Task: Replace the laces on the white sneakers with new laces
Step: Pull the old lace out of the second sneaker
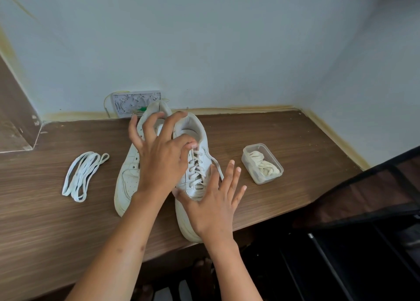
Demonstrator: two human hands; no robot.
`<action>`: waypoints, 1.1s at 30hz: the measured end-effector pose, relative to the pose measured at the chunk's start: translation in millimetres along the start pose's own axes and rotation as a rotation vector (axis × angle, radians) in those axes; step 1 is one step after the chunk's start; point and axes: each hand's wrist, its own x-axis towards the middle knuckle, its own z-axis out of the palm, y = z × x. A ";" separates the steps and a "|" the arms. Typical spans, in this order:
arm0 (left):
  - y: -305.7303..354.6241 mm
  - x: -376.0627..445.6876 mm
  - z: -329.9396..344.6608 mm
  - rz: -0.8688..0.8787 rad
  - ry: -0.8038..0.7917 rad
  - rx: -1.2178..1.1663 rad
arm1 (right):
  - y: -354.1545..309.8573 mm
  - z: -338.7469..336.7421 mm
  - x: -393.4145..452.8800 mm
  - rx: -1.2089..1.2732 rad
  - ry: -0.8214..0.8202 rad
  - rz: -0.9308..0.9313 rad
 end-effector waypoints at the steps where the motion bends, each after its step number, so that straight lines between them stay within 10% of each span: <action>1: -2.0 1.3 -1.8 -0.011 0.049 -0.011 | -0.7 1.6 0.2 0.008 0.008 0.012; 17: -5.8 -2.0 3.9 0.038 -0.002 -0.081 | -4.3 7.4 0.0 0.002 0.066 0.013; 26: -27.9 9.7 -16.4 -0.309 0.198 -0.464 | -3.4 6.4 0.0 -0.010 0.033 0.020; 33: -25.7 5.1 -9.5 -0.266 0.008 -0.200 | -3.3 7.5 0.5 -0.003 0.036 0.015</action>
